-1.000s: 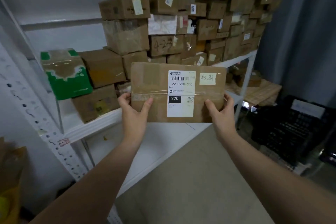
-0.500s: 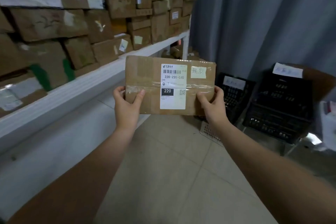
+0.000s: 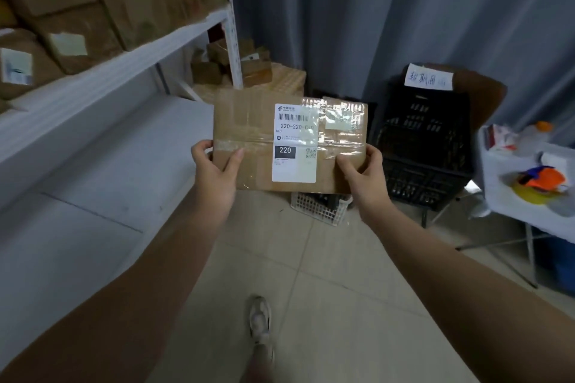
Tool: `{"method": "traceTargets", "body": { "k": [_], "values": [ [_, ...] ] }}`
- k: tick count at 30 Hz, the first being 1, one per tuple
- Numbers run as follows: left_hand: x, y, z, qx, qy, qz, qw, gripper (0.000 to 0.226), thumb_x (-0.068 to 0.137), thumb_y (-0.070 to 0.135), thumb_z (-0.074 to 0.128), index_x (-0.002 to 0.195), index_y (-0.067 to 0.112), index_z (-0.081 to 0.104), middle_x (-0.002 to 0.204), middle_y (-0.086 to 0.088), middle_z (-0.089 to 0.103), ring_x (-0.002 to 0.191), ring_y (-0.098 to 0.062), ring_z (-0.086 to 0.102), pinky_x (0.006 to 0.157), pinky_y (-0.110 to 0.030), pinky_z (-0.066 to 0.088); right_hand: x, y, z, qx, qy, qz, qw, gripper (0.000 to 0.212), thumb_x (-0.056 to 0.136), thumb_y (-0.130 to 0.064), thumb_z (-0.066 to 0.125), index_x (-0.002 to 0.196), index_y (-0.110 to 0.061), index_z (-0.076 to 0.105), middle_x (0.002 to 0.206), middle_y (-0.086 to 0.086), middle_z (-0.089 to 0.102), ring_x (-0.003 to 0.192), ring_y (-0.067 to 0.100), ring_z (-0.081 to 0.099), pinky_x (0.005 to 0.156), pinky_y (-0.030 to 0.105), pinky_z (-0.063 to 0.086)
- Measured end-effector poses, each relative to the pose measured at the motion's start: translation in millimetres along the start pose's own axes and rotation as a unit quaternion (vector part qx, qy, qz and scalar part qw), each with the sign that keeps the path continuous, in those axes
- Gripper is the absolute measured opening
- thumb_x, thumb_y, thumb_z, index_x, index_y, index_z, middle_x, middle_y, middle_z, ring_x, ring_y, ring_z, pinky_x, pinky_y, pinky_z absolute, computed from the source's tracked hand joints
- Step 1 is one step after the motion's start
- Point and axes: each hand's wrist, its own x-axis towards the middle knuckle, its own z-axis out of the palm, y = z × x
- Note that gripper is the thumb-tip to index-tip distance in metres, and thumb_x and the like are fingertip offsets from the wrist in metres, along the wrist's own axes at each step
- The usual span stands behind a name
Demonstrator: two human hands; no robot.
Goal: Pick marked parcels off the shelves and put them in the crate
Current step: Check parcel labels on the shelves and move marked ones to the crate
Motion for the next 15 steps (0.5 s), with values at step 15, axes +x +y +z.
{"method": "traceTargets", "body": {
  "k": [15],
  "values": [
    [269,-37,127,0.035,-0.116,0.029,0.992,0.052,0.092,0.025,0.060,0.137,0.024,0.036,0.124,0.004,0.055,0.112,-0.016,0.056,0.090,-0.032,0.048,253,18,66,0.065,0.070,0.053,0.994,0.050,0.090,-0.025,0.064,0.136,-0.025,0.044,0.119,-0.006,0.062,0.106,0.012,0.062,0.086,0.028,0.054]
  ]
}}
